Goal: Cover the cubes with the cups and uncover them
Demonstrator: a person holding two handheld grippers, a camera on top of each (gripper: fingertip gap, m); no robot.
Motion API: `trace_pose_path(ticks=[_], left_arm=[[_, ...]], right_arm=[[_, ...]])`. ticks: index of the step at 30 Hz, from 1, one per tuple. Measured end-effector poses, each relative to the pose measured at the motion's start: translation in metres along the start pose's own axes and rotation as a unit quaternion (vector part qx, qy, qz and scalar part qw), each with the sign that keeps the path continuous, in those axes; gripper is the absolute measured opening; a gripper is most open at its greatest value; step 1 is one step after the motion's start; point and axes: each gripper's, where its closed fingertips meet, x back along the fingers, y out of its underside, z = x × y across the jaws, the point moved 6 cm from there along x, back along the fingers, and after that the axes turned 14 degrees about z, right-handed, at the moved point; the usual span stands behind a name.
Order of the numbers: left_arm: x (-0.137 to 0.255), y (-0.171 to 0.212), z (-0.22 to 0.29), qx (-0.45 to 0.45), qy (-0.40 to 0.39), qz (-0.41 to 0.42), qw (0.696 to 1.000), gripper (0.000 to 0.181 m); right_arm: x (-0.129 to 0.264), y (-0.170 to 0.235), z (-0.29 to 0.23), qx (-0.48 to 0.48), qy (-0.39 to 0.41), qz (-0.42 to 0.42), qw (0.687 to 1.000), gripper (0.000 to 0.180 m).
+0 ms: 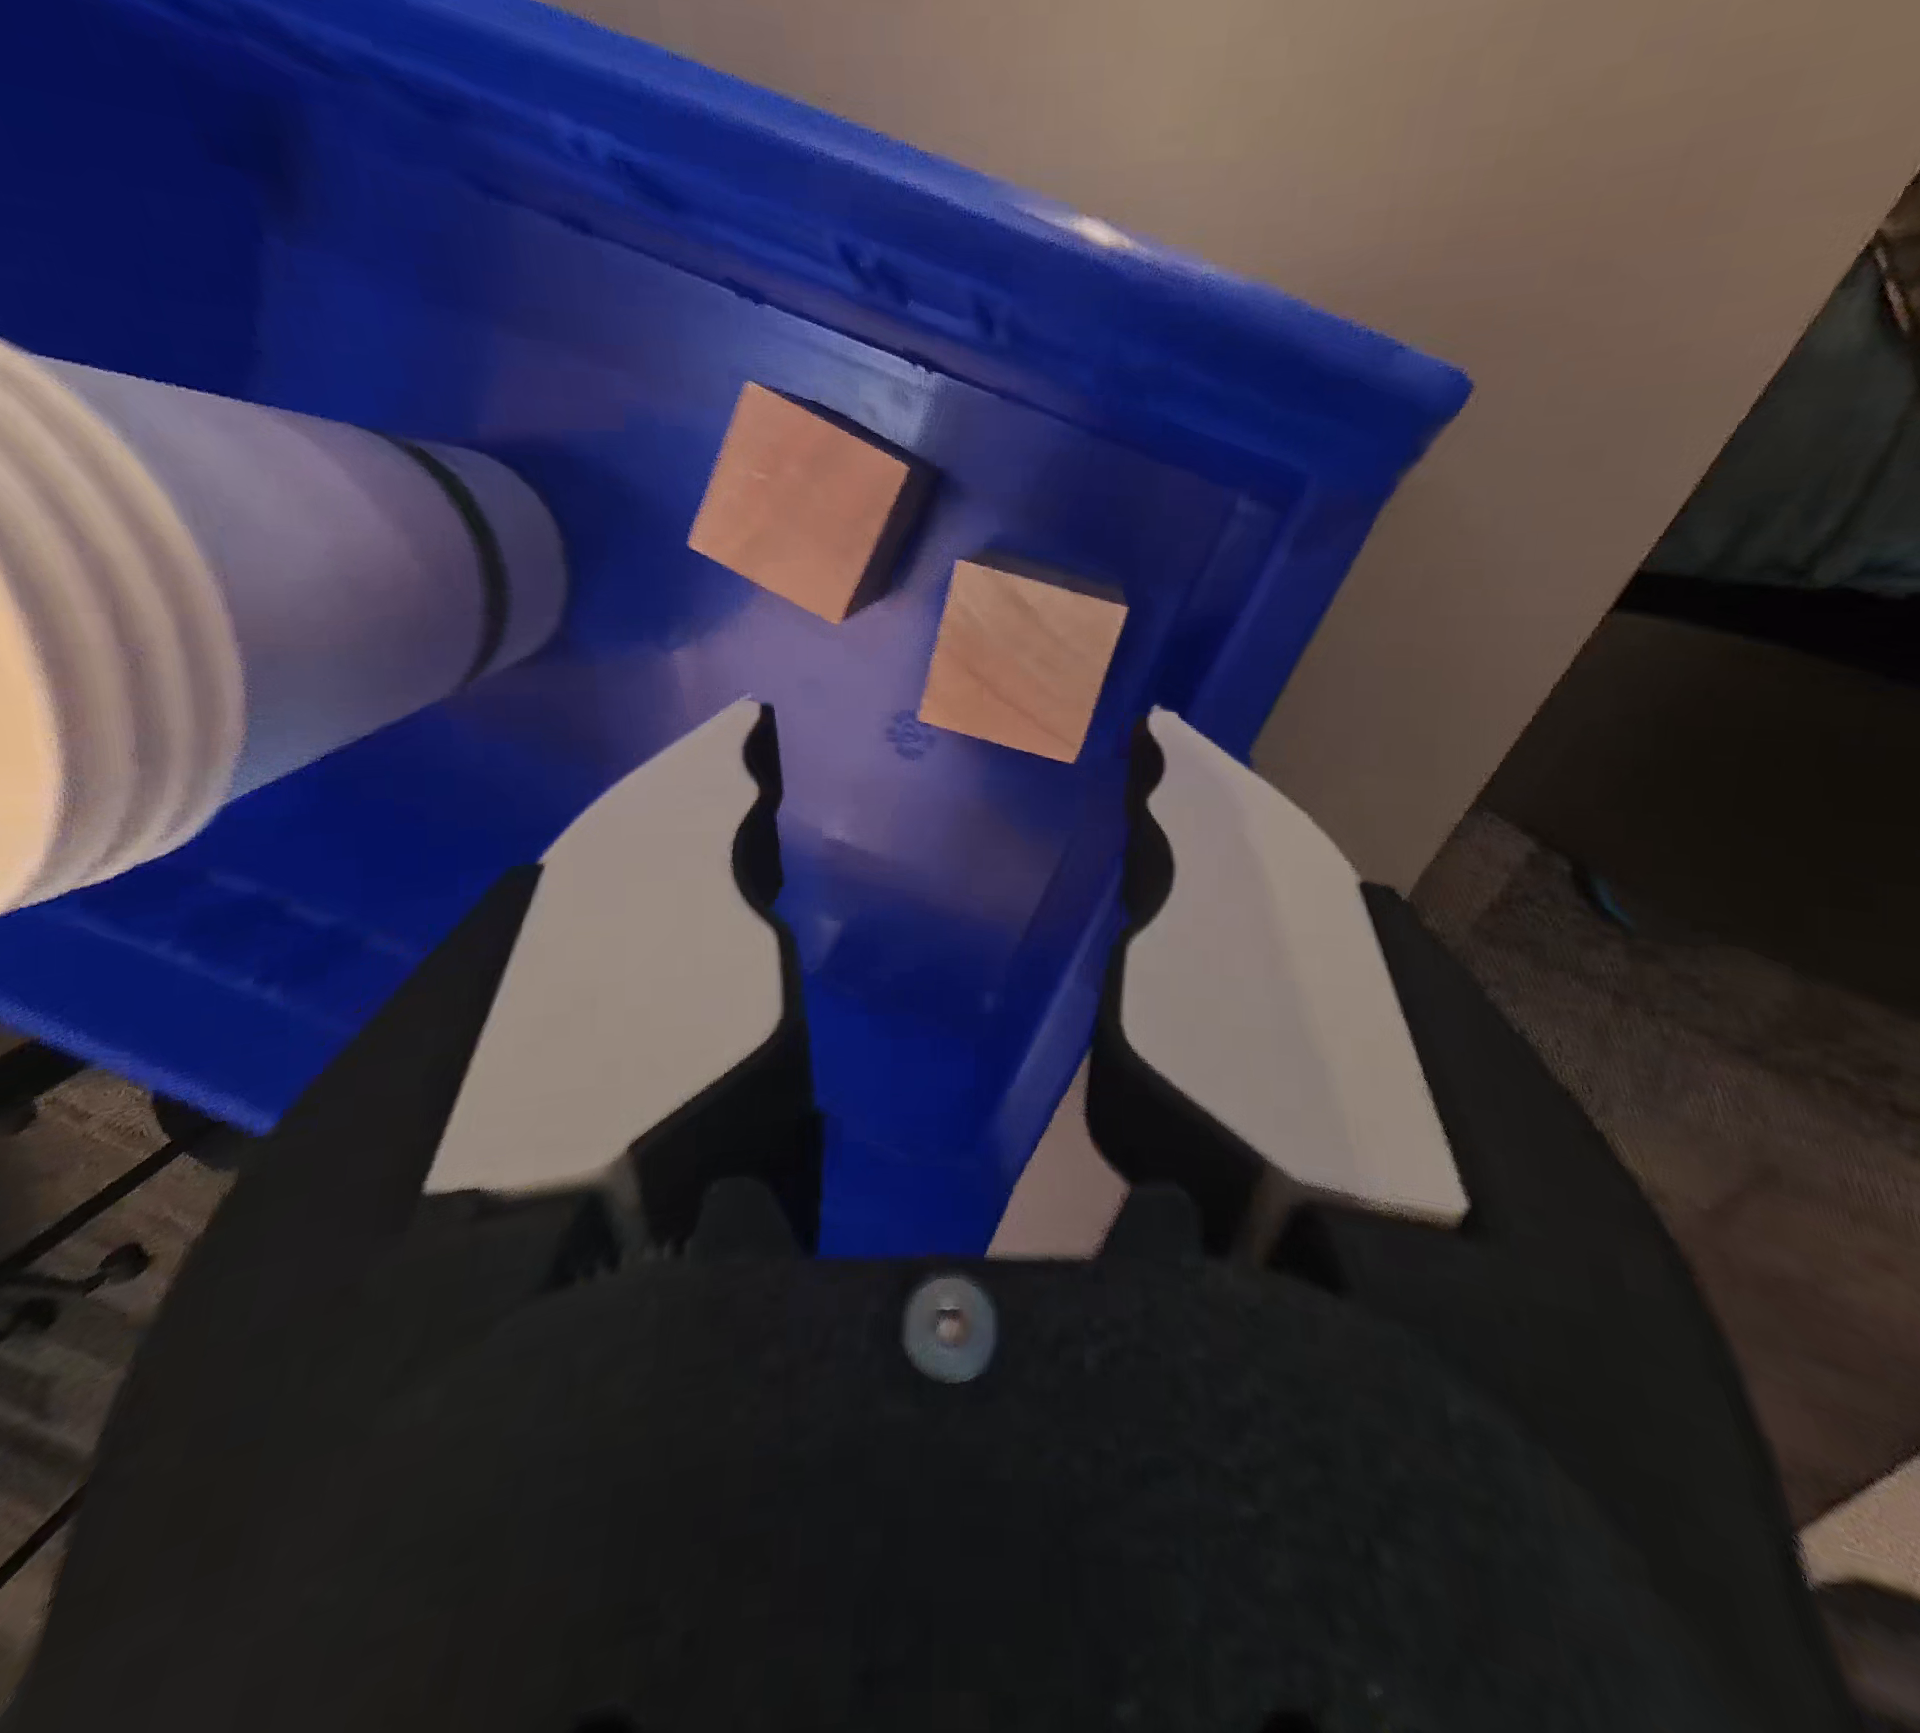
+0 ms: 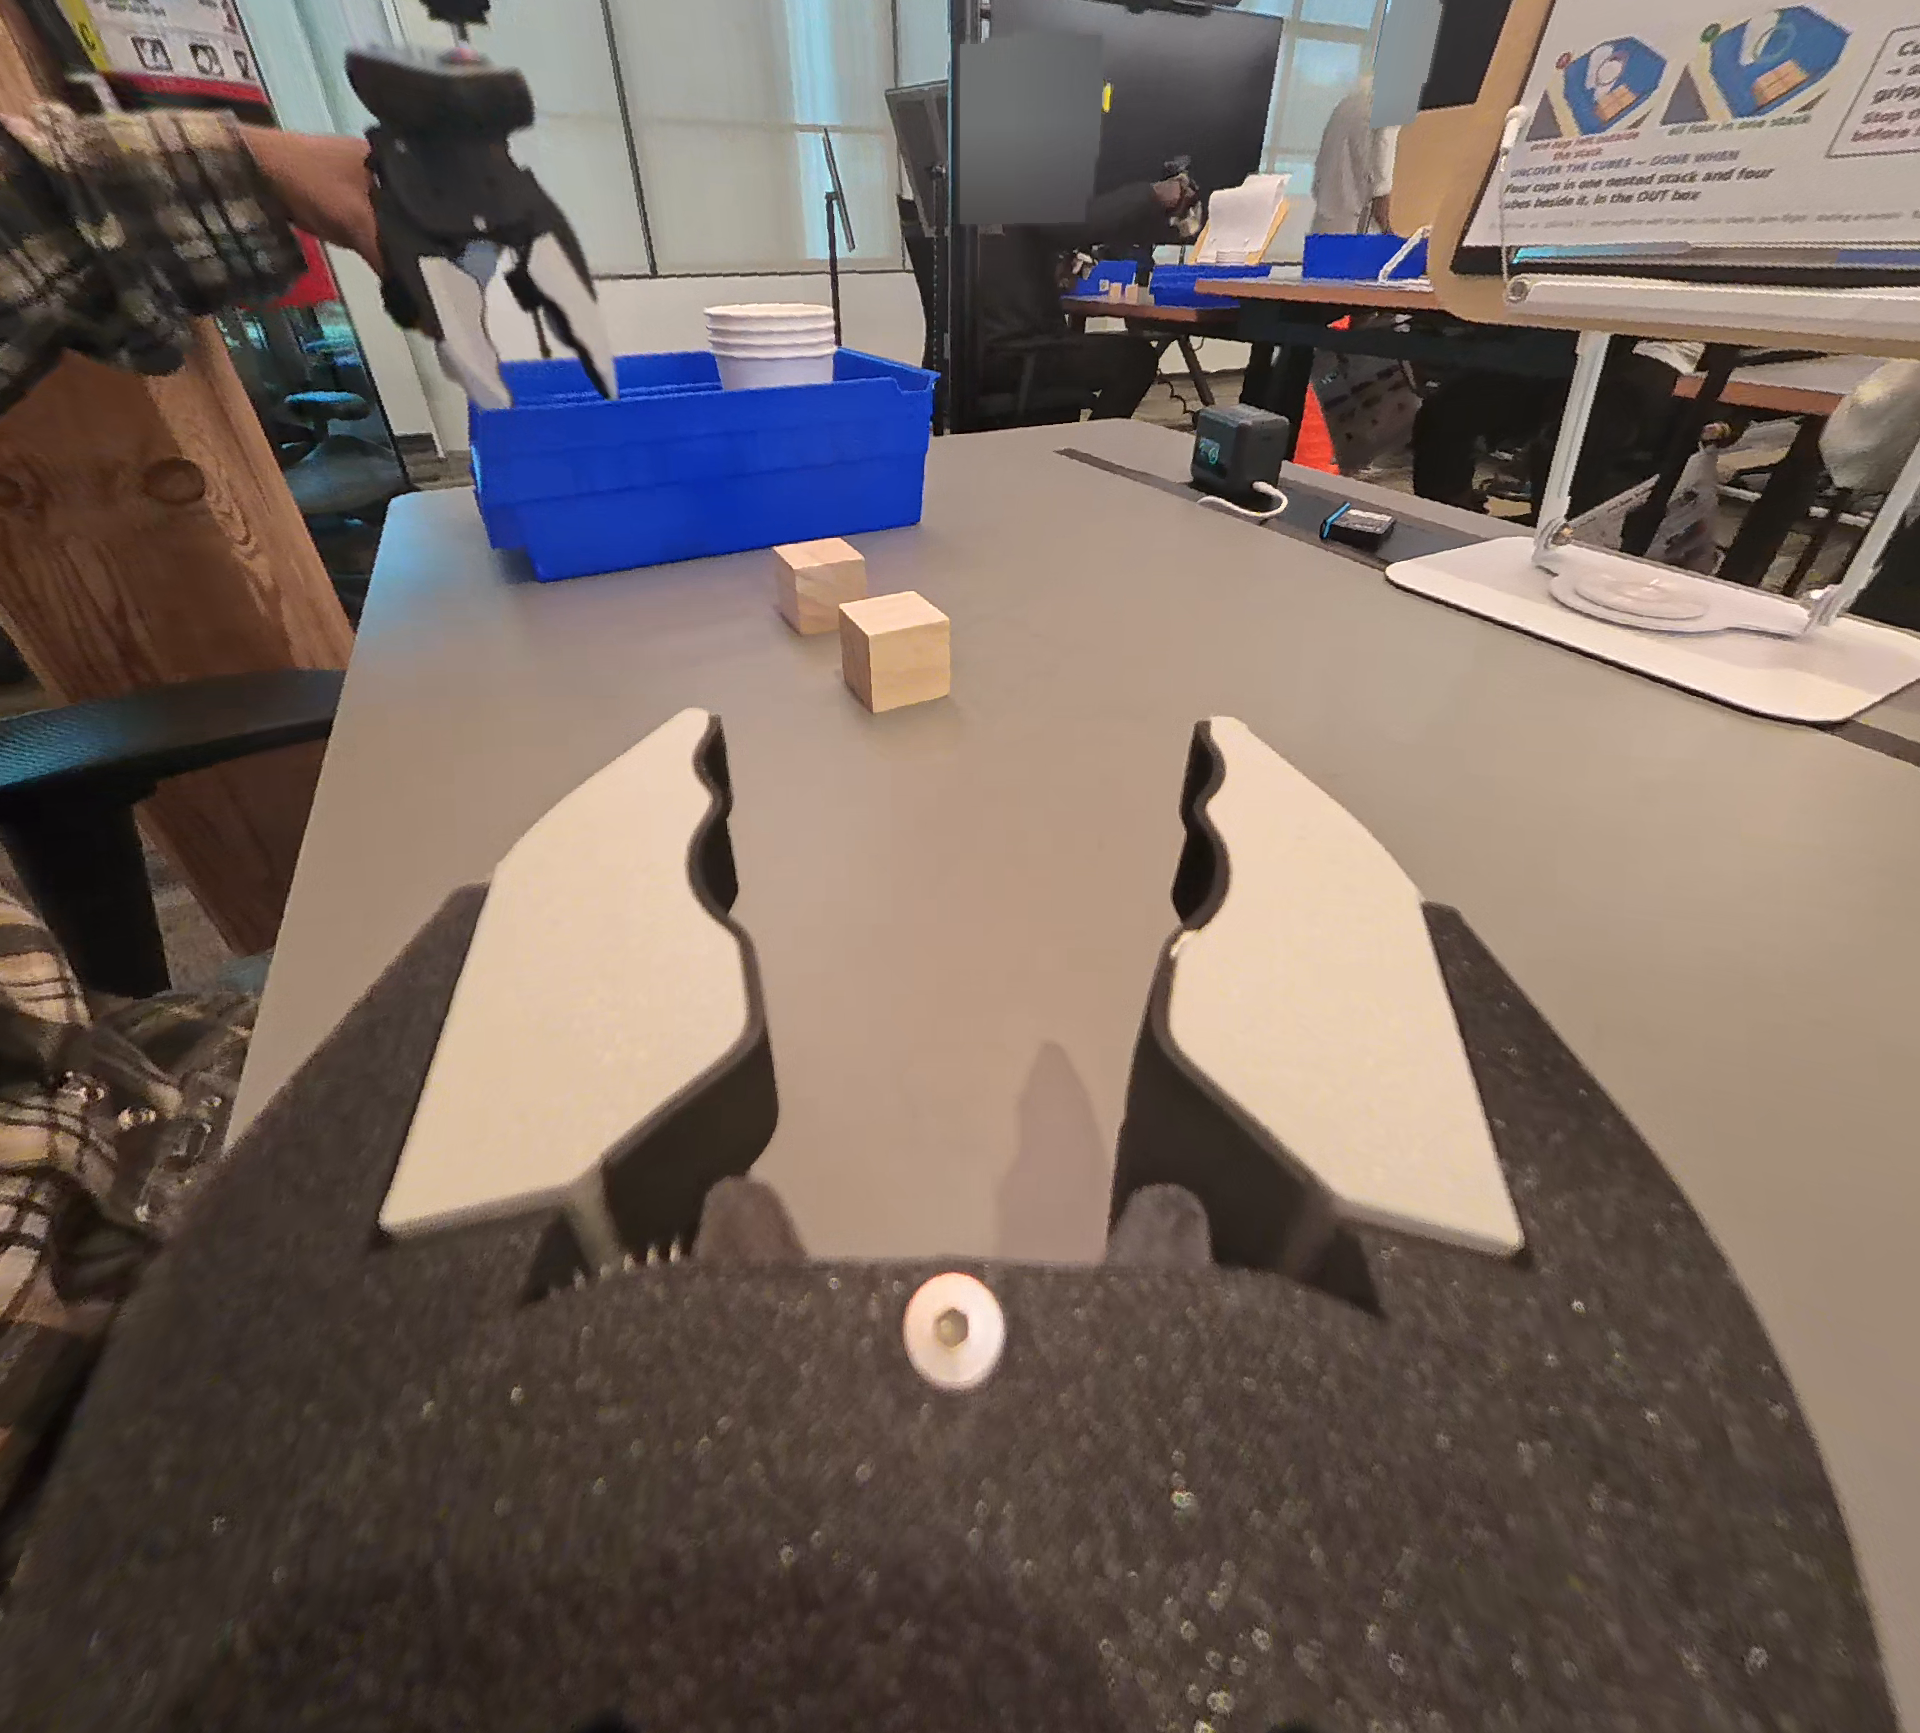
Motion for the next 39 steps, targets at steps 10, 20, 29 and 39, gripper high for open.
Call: trace_pose_path(ticks=[10,20,29,39], left_arm=[[-0.029,0.021,0.000,-0.018,0.042,-0.048,0.998,0.057],[-0.049,0.023,0.003,-0.019,0.071,-0.074,0.995,0.046],[-0.004,-0.006,-0.018,0.037,0.026,-0.065,0.997,0.043],[-0.046,-0.224,-0.014,-0.031,0.005,0.024,0.999,0.043]], right_arm=[[-0.001,0.001,0.003,-0.001,0.013,-0.003,1.000,0.083],[-0.001,0.001,0.003,-0.001,0.010,-0.005,1.000,0.083],[-0.001,0.001,0.003,-0.003,0.011,-0.001,1.000,0.081],[-0.003,0.001,-0.003,0.010,-0.004,-0.008,1.000,0.082]])
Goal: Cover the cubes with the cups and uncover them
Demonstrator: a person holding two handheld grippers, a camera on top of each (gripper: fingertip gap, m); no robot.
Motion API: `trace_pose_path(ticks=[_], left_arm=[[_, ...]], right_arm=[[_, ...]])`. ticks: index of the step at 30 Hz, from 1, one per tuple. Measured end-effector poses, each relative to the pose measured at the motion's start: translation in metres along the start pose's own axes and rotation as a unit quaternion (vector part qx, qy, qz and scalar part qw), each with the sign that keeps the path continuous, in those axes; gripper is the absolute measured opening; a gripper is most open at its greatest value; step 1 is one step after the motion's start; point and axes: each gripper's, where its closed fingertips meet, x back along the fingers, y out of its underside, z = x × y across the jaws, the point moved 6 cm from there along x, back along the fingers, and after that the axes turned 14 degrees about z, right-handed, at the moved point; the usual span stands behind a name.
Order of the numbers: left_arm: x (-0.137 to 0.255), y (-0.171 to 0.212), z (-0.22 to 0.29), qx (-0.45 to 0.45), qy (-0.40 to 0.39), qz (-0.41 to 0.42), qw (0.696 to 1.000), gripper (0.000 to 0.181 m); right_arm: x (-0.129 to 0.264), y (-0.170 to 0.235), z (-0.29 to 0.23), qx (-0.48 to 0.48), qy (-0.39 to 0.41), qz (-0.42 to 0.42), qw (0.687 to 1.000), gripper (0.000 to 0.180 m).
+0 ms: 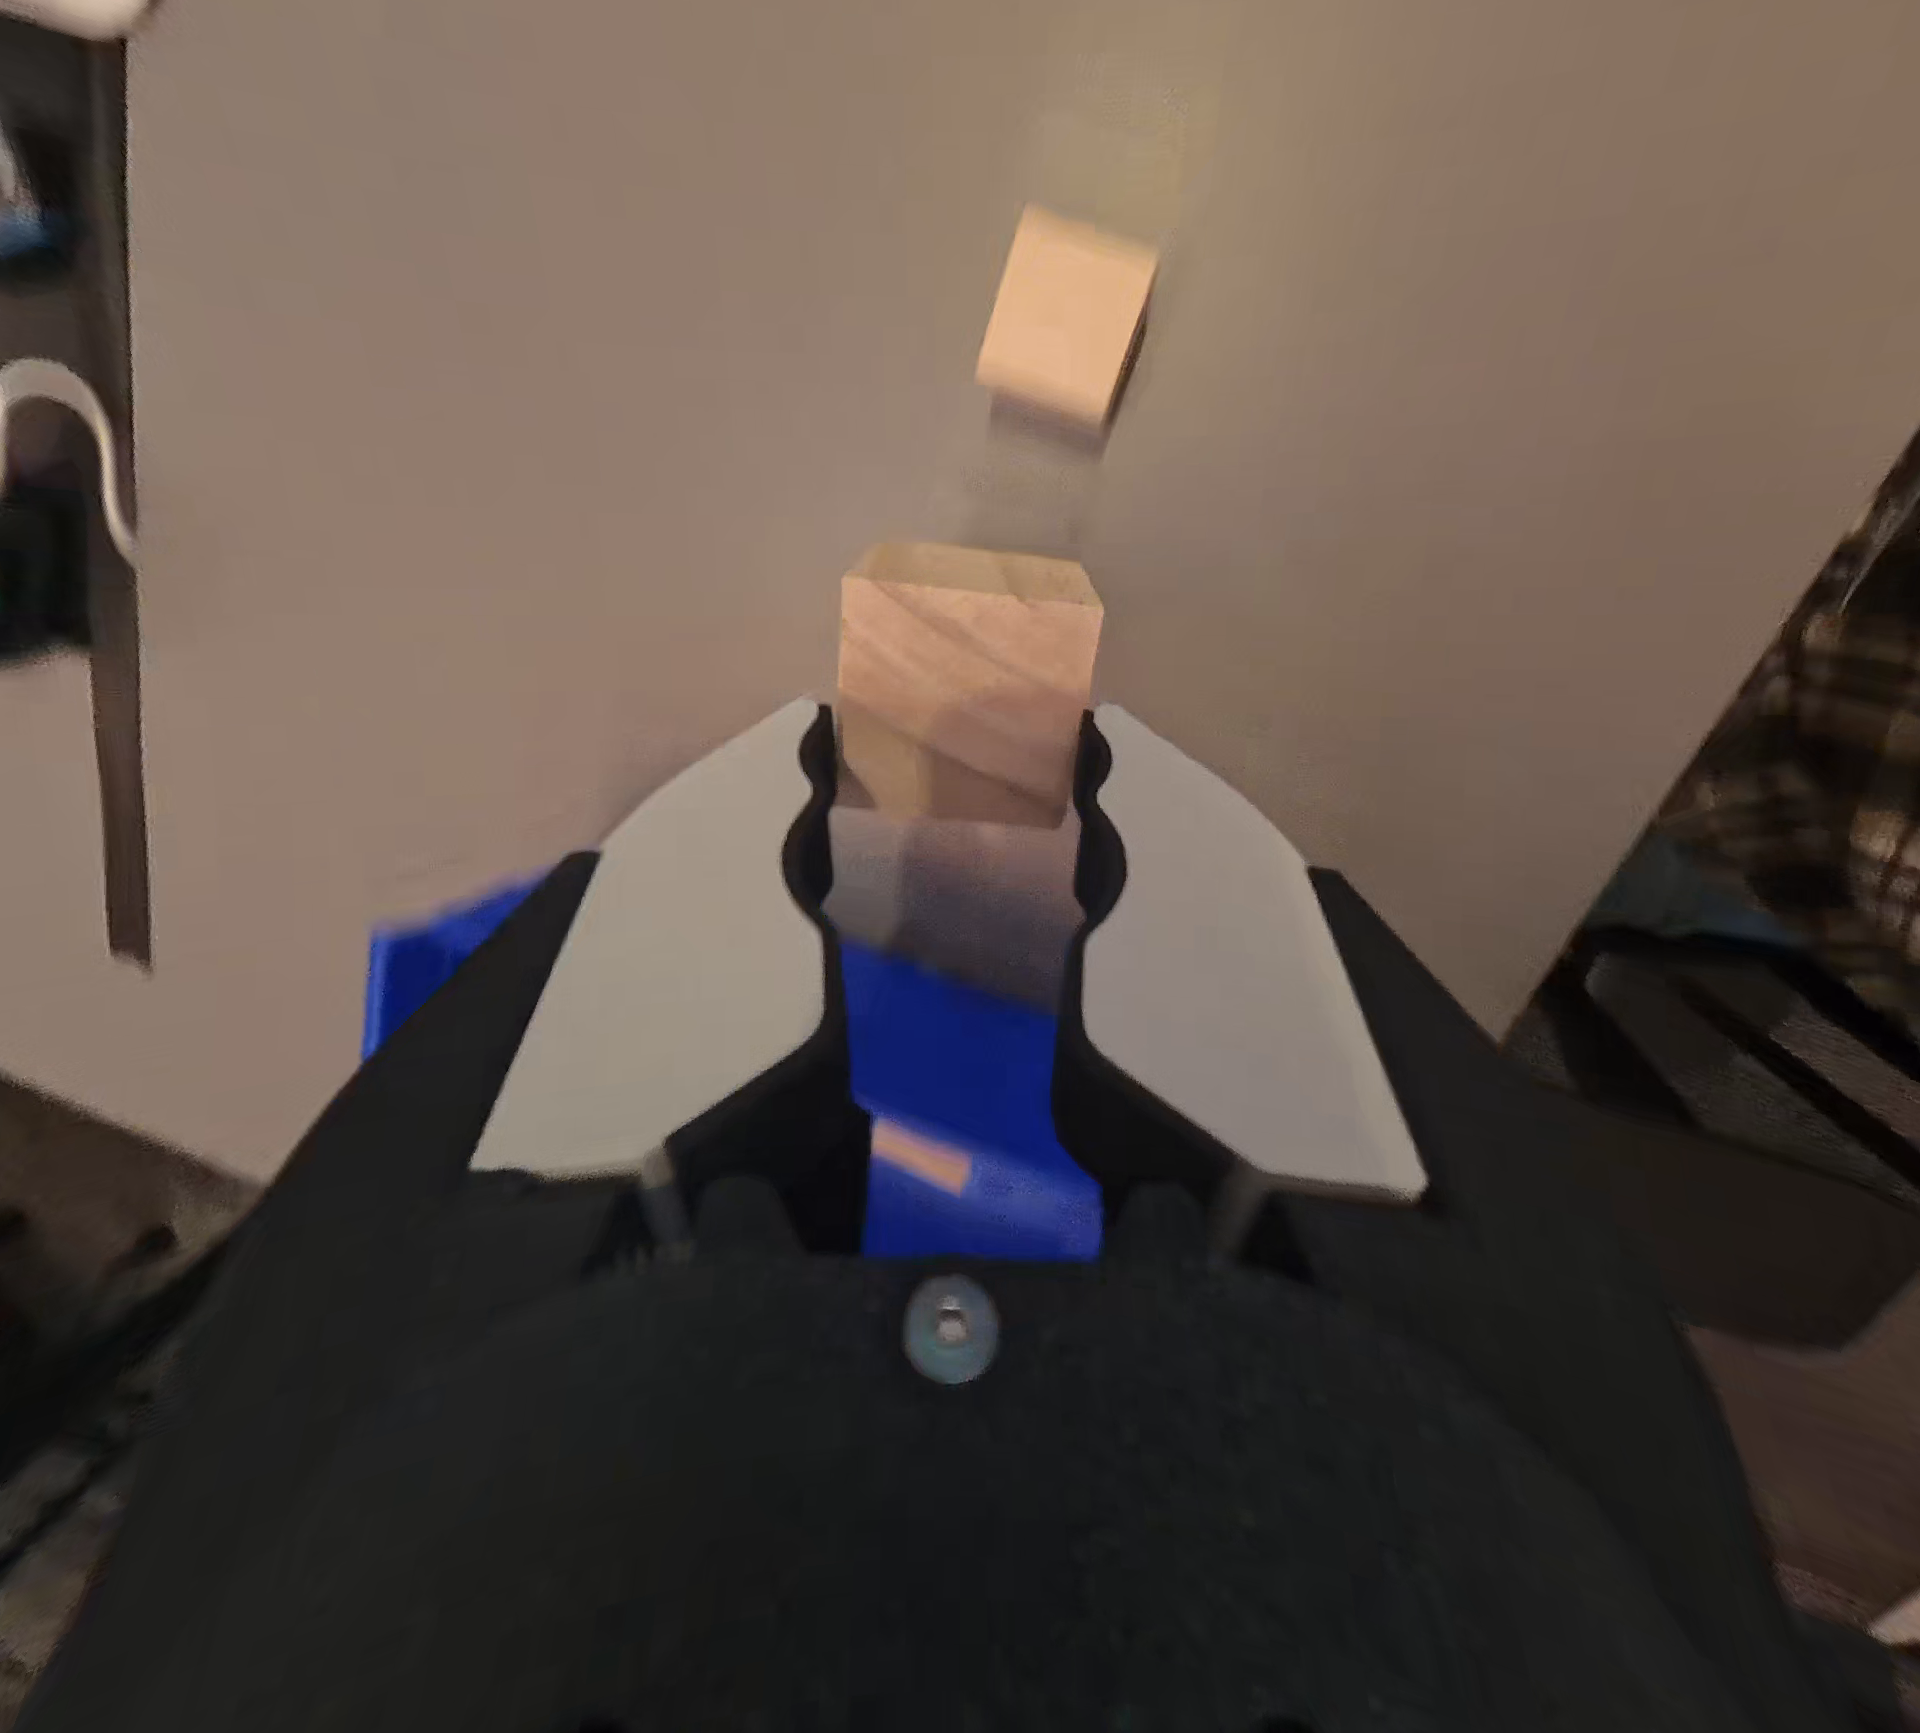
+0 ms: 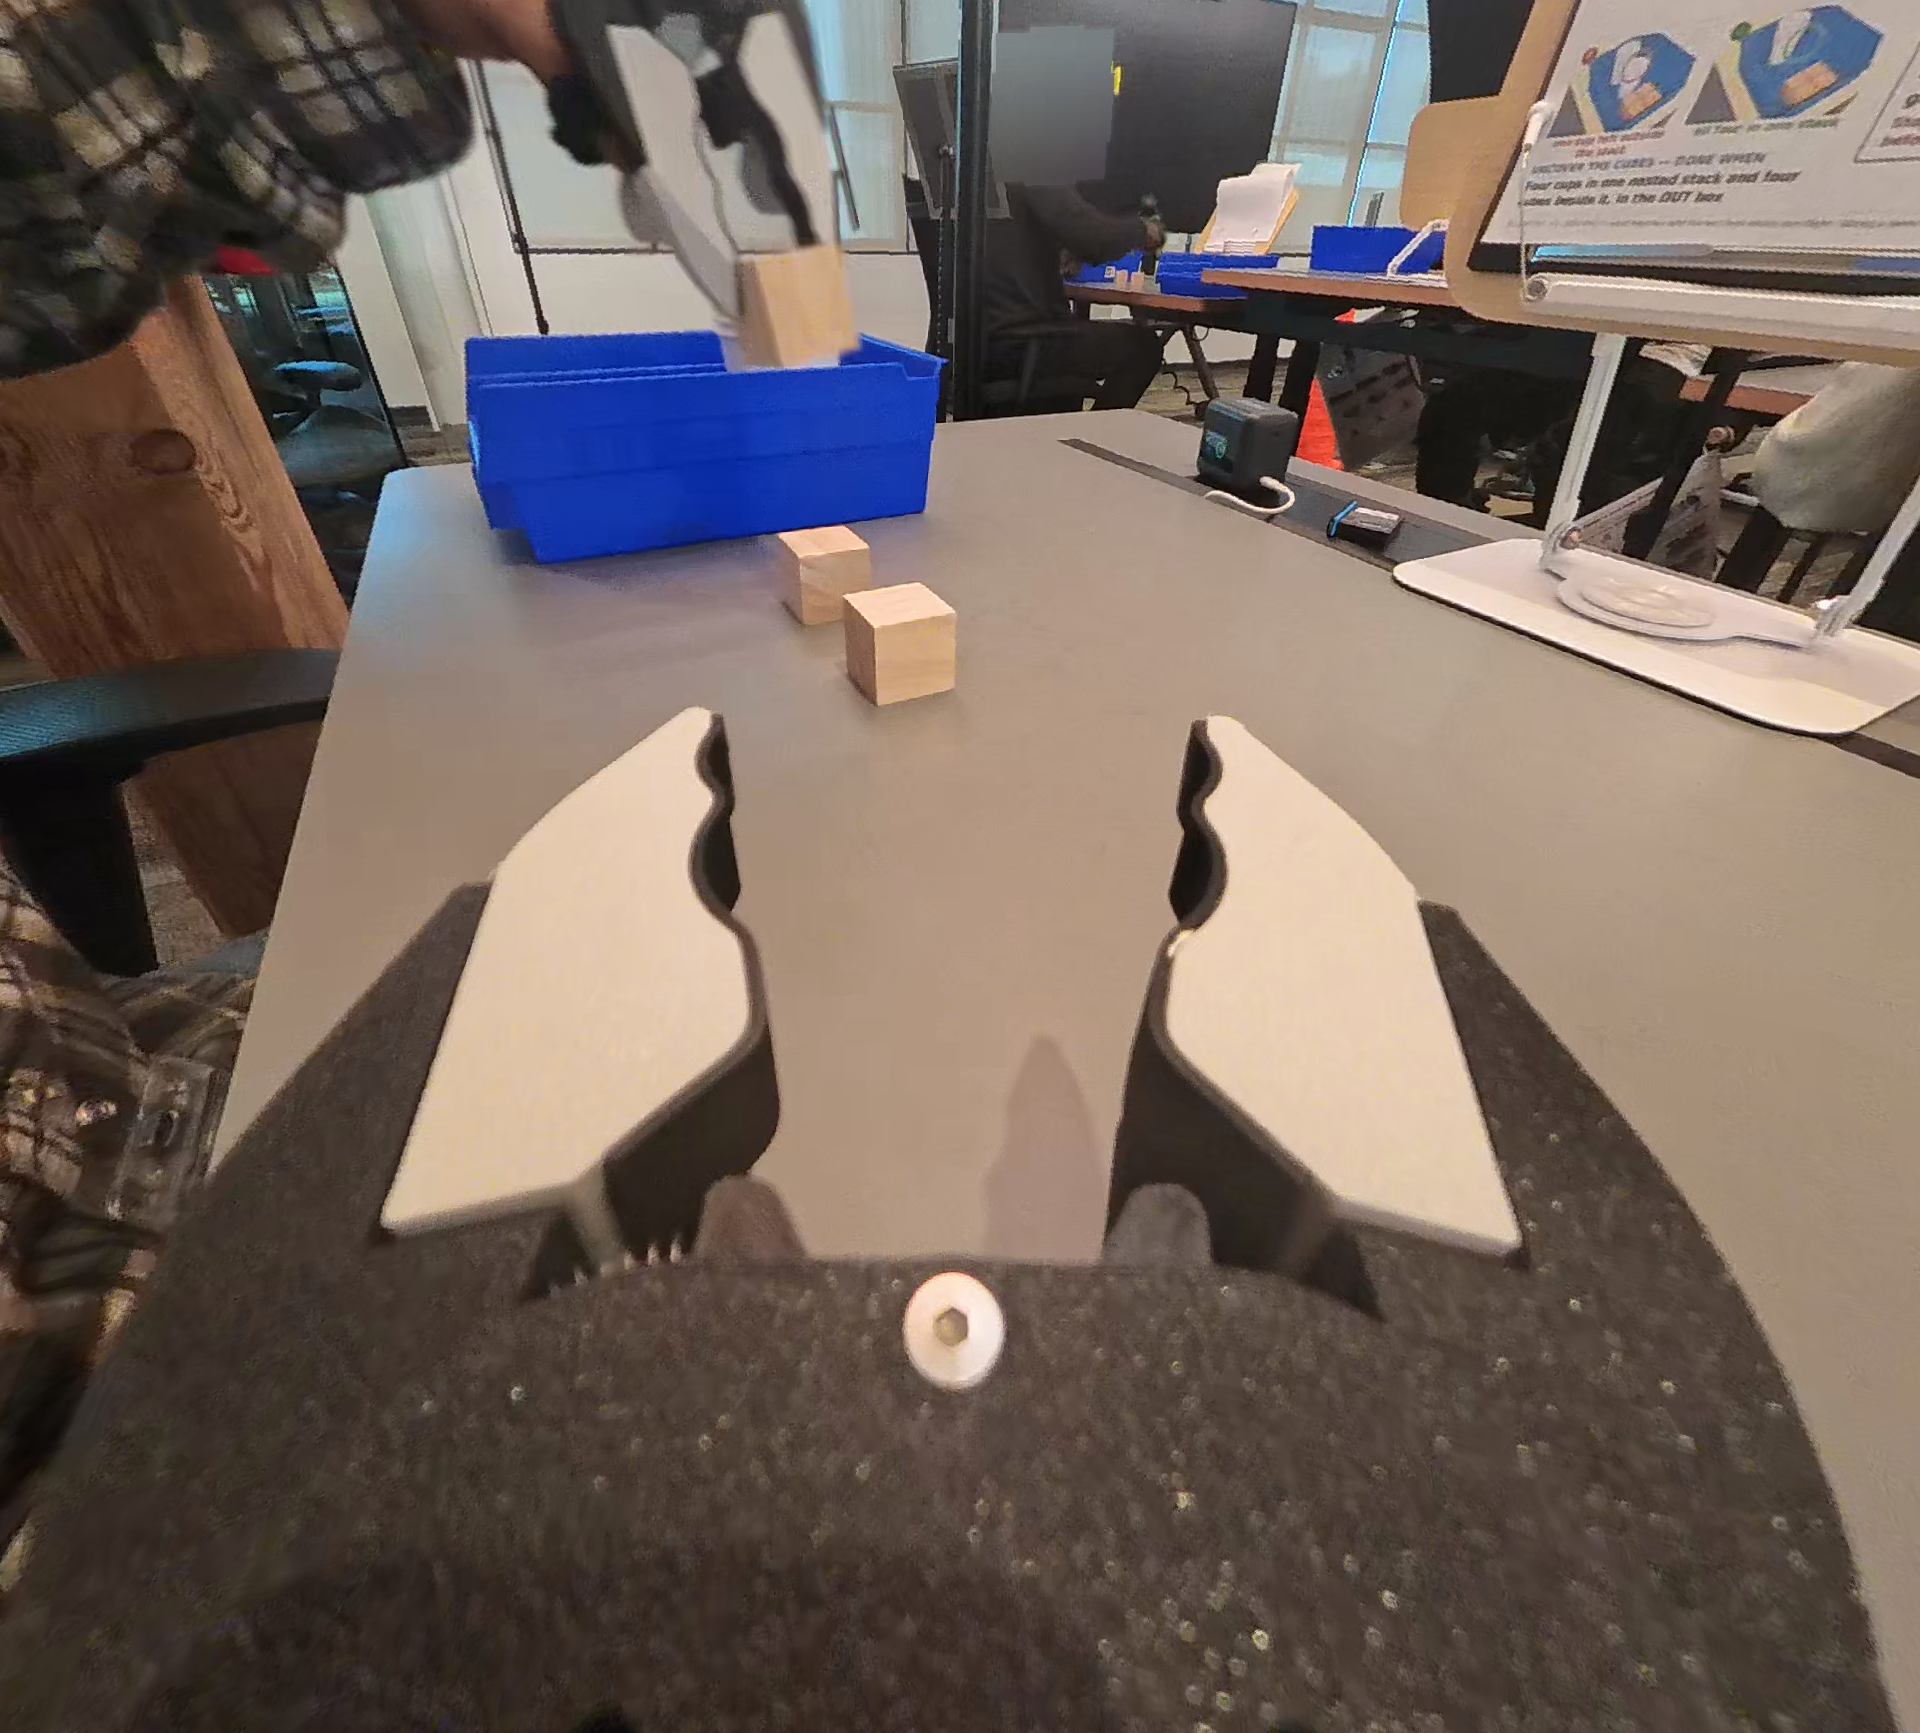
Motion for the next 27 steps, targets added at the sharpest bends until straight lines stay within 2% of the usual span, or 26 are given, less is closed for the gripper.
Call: trace_pose_path(ticks=[5,10,16,27], left_arm=[[-0.088,-0.075,0.020,-0.048,0.049,0.001,0.998,0.043],[-0.145,-0.106,0.036,-0.068,0.076,-0.016,0.995,0.043],[-0.170,-0.110,0.044,-0.070,0.087,-0.037,0.993,0.043],[-0.188,-0.100,0.049,-0.080,0.101,-0.046,0.991,0.043]], right_arm=[[0.003,-0.002,-0.001,0.004,0.001,0.005,1.000,0.082],[0.003,-0.005,-0.001,0.002,-0.004,0.015,1.000,0.082],[0.002,-0.006,-0.003,0.002,-0.011,0.017,1.000,0.082],[0.001,-0.006,-0.003,0.000,-0.011,0.016,1.000,0.081]])
